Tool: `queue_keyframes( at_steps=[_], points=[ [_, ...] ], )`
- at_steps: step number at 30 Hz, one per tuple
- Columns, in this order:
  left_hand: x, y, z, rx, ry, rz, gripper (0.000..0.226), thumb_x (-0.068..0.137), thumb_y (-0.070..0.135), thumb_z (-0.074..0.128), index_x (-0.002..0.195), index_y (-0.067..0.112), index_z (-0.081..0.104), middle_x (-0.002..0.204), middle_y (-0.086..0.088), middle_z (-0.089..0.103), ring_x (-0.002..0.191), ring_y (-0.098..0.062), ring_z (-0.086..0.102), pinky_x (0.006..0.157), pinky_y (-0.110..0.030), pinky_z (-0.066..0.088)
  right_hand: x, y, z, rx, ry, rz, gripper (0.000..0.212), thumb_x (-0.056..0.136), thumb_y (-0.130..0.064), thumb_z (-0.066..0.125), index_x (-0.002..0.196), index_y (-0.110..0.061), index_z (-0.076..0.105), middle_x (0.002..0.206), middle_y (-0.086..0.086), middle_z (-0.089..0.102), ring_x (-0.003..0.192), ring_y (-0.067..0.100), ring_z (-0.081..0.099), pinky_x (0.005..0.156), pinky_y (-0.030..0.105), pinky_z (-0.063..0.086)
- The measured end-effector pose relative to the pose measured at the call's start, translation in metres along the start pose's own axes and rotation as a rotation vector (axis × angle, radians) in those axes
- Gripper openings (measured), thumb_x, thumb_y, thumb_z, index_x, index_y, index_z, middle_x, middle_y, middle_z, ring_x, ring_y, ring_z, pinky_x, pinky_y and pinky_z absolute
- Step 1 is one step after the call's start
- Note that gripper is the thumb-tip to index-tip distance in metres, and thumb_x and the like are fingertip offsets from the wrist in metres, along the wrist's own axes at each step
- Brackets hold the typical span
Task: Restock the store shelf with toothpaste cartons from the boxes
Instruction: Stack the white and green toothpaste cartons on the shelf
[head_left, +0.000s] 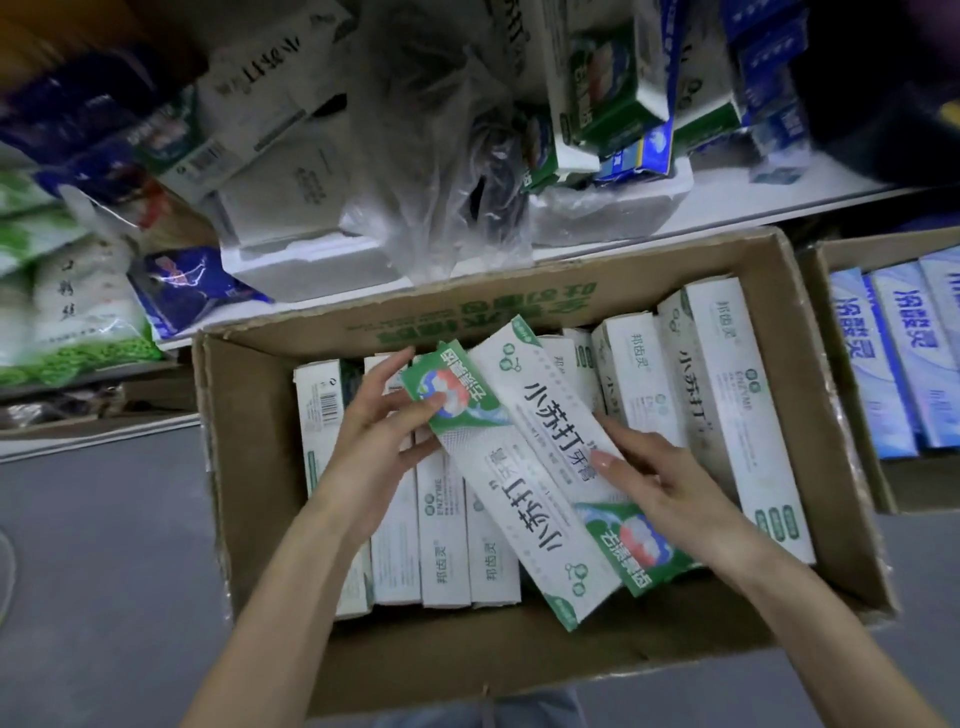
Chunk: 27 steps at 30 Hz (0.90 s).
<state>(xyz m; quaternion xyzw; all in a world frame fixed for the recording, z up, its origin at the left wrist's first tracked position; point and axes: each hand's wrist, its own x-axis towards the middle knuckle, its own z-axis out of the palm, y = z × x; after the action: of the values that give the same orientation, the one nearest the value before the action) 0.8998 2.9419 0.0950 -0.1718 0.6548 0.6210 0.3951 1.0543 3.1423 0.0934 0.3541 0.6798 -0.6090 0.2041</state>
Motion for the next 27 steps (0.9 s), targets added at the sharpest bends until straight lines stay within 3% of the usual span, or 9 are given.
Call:
queue_keyframes(
  at_steps=[3, 6, 9, 13, 16, 20, 24, 27],
  points=[
    [0.005, 0.013, -0.002, 0.194, -0.078, -0.064, 0.037, 0.085, 0.021, 0.068, 0.120, 0.032, 0.060, 0.113, -0.010, 0.068, 0.095, -0.018, 0.070, 0.080, -0.033, 0.057, -0.010, 0.004, -0.001, -0.137, -0.071, 0.022, 0.069, 0.078, -0.055, 0.058, 0.141, -0.052, 0.030, 0.122, -0.015, 0.053, 0.103, 0.001, 0.061, 0.088, 0.017, 0.051],
    [0.016, 0.029, 0.000, 0.459, -0.124, -0.082, 0.033, 0.084, 0.040, 0.066, 0.114, 0.028, 0.062, 0.107, -0.002, 0.072, 0.095, -0.013, 0.070, 0.076, -0.025, 0.058, -0.024, 0.012, 0.003, -0.230, -0.012, 0.037, 0.056, 0.083, -0.044, 0.064, 0.132, -0.042, 0.036, 0.109, -0.029, 0.049, 0.093, -0.015, 0.053, 0.075, 0.004, 0.047],
    [0.024, 0.039, 0.005, 0.634, -0.168, -0.081, 0.059, 0.065, 0.063, 0.065, 0.108, 0.022, 0.065, 0.097, 0.000, 0.075, 0.093, -0.016, 0.071, 0.087, -0.034, 0.057, -0.027, 0.025, 0.002, -0.160, 0.063, 0.103, 0.037, 0.080, -0.029, 0.073, 0.112, -0.026, 0.053, 0.095, -0.025, 0.060, 0.078, -0.017, 0.058, 0.057, 0.002, 0.043],
    [0.027, 0.041, 0.002, 0.784, -0.139, 0.008, 0.079, 0.051, 0.085, 0.061, 0.097, 0.021, 0.070, 0.093, 0.003, 0.075, 0.093, -0.016, 0.070, 0.096, -0.043, 0.051, -0.032, 0.028, 0.001, -0.040, 0.057, 0.110, 0.034, 0.083, -0.024, 0.069, 0.113, -0.027, 0.053, 0.104, -0.018, 0.064, 0.088, -0.006, 0.064, 0.066, 0.010, 0.050],
    [0.024, 0.040, -0.002, 0.849, -0.128, 0.026, 0.082, 0.049, 0.085, 0.053, 0.091, 0.017, 0.069, 0.092, 0.002, 0.074, 0.094, -0.018, 0.068, 0.096, -0.040, 0.050, -0.038, 0.027, -0.001, -0.170, 0.032, 0.067, 0.040, 0.089, -0.034, 0.061, 0.122, -0.041, 0.040, 0.111, -0.024, 0.056, 0.088, -0.007, 0.060, 0.079, 0.016, 0.049],
    [0.019, 0.044, -0.004, 0.845, -0.128, -0.047, 0.050, 0.071, 0.069, 0.063, 0.086, 0.021, 0.063, 0.082, 0.004, 0.072, 0.085, -0.015, 0.067, 0.079, -0.033, 0.054, -0.039, 0.028, 0.002, -0.362, 0.026, 0.061, 0.058, 0.091, -0.042, 0.055, 0.139, -0.043, 0.022, 0.119, -0.007, 0.052, 0.094, 0.002, 0.052, 0.084, 0.019, 0.040],
    [0.012, 0.048, 0.000, 0.839, -0.153, -0.129, 0.048, 0.079, 0.056, 0.066, 0.107, 0.017, 0.062, 0.097, -0.001, 0.072, 0.090, -0.016, 0.068, 0.065, -0.033, 0.060, -0.039, 0.037, 0.009, -0.412, 0.086, 0.000, 0.058, 0.088, -0.038, 0.064, 0.136, -0.034, 0.032, 0.121, -0.005, 0.051, 0.105, 0.009, 0.052, 0.092, 0.026, 0.045],
    [-0.006, 0.045, -0.002, 0.729, -0.090, -0.112, 0.050, 0.082, 0.051, 0.066, 0.111, 0.011, 0.062, 0.099, -0.008, 0.072, 0.084, -0.020, 0.070, 0.063, -0.032, 0.061, -0.044, 0.034, 0.008, -0.421, 0.168, -0.053, 0.055, 0.084, -0.035, 0.070, 0.131, -0.026, 0.044, 0.121, 0.001, 0.055, 0.107, 0.014, 0.054, 0.093, 0.031, 0.048]
  ],
)
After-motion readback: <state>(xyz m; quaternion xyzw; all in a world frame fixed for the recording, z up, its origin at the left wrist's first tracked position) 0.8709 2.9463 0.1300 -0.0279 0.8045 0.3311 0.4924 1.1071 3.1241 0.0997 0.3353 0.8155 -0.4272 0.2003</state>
